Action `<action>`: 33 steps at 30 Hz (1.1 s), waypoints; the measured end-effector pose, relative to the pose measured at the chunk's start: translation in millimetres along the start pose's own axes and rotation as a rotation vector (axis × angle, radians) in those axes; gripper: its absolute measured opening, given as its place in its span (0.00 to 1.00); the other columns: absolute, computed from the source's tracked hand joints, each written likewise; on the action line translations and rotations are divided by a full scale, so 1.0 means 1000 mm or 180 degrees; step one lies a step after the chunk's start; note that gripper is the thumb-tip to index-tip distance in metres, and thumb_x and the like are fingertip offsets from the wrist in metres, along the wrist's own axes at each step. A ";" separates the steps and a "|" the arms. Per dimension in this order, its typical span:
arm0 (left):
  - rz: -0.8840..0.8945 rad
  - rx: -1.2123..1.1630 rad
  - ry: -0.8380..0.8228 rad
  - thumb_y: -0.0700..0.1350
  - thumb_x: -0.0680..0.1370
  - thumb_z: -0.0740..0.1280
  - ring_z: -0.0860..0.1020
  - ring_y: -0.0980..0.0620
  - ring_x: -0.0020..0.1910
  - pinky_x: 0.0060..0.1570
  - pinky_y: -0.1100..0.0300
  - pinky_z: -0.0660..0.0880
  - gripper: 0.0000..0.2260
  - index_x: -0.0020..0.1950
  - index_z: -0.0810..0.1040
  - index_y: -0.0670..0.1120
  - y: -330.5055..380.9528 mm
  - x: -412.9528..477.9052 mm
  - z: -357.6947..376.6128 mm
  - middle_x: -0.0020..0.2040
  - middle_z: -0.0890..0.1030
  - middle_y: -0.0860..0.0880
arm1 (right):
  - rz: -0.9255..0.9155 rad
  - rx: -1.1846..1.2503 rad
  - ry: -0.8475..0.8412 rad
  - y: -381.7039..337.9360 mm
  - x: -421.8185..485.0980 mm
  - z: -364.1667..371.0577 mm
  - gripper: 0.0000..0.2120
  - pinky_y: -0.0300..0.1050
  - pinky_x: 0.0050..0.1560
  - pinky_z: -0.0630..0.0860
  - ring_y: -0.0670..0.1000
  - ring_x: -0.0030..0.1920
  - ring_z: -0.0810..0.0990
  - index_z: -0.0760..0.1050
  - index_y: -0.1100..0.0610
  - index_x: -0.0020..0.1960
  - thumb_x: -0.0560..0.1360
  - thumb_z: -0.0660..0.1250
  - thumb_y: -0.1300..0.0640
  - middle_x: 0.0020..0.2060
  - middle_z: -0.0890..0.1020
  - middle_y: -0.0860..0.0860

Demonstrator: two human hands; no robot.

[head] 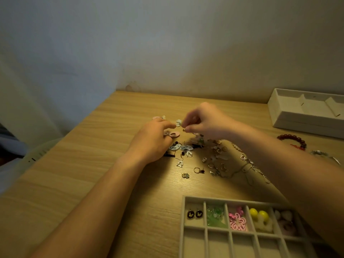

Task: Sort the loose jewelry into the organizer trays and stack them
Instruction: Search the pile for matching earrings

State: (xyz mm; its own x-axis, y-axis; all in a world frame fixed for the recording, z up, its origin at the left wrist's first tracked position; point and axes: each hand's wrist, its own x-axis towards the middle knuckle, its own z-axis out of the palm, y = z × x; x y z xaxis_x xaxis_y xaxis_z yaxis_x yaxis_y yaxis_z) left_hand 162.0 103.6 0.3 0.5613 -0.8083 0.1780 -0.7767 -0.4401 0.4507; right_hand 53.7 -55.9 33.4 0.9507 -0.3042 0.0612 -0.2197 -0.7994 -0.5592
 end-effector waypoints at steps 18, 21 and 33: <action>0.0259 -0.3388 -0.0176 0.37 0.73 0.75 0.84 0.49 0.42 0.43 0.59 0.81 0.10 0.53 0.82 0.38 0.181 -0.100 -0.006 0.44 0.86 0.41 | 0.0821 0.3845 -0.0125 0.004 -0.205 -0.082 0.12 0.41 0.41 0.79 0.48 0.38 0.79 0.79 0.64 0.59 0.76 0.69 0.63 0.39 0.81 0.54; 0.0179 -0.3507 -0.0234 0.38 0.71 0.76 0.83 0.47 0.41 0.47 0.53 0.82 0.10 0.51 0.81 0.40 0.198 -0.111 0.005 0.42 0.85 0.43 | 0.0826 0.3295 0.0350 0.008 -0.233 -0.083 0.10 0.41 0.40 0.81 0.48 0.38 0.82 0.80 0.62 0.57 0.77 0.70 0.61 0.40 0.84 0.53; -0.0032 -0.3137 -0.0349 0.38 0.72 0.76 0.86 0.44 0.43 0.46 0.55 0.84 0.10 0.52 0.83 0.38 0.220 -0.132 0.032 0.43 0.86 0.40 | 0.0361 0.1287 0.0806 0.028 -0.275 -0.072 0.06 0.40 0.43 0.83 0.49 0.43 0.86 0.84 0.55 0.52 0.75 0.74 0.60 0.40 0.86 0.51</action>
State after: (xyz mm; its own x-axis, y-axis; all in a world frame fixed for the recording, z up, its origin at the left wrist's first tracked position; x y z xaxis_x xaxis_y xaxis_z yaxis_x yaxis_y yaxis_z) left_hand -92.5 100.8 48.3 0.4983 -0.8599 0.1106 -0.1590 0.0348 0.9867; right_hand -230.0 -31.7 60.7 0.8314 -0.5343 0.1525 -0.1684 -0.5039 -0.8472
